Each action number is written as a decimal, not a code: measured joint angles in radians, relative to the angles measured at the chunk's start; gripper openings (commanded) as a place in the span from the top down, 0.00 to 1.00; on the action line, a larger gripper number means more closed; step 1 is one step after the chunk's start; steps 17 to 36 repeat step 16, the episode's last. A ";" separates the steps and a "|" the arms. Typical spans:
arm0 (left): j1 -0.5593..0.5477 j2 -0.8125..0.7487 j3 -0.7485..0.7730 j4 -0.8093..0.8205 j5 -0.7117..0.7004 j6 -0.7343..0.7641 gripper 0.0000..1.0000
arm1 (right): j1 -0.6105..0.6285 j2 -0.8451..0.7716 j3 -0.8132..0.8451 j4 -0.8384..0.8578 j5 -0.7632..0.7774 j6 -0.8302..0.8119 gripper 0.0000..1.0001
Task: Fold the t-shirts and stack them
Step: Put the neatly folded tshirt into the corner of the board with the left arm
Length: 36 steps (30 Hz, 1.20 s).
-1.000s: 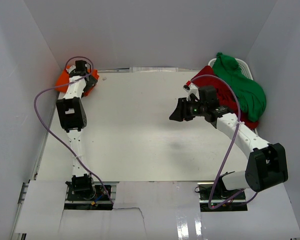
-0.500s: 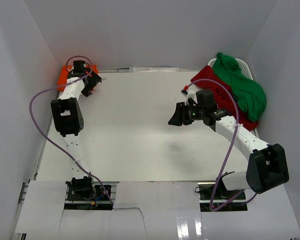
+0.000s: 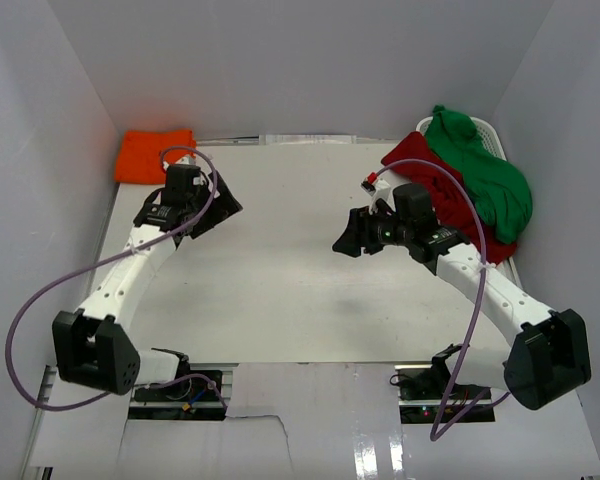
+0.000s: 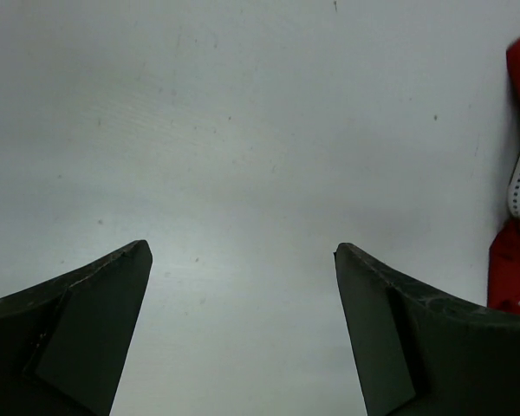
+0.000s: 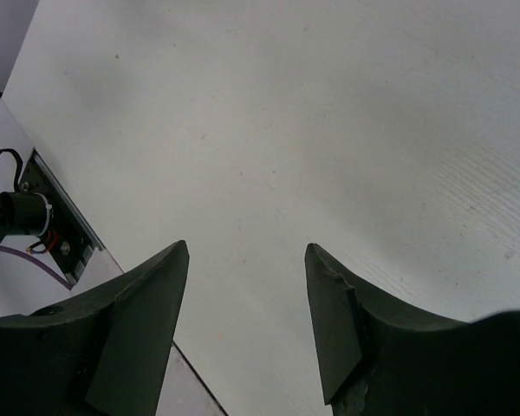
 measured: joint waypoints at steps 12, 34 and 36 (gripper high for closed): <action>-0.020 -0.481 -0.235 -0.045 0.081 0.132 0.02 | 0.003 -0.092 -0.068 0.023 0.073 0.023 0.19; -0.020 -0.492 -0.248 -0.045 0.114 0.173 0.02 | 0.003 -0.143 -0.076 0.026 0.093 0.047 0.18; -0.020 -0.492 -0.248 -0.045 0.114 0.173 0.02 | 0.003 -0.143 -0.076 0.026 0.093 0.047 0.18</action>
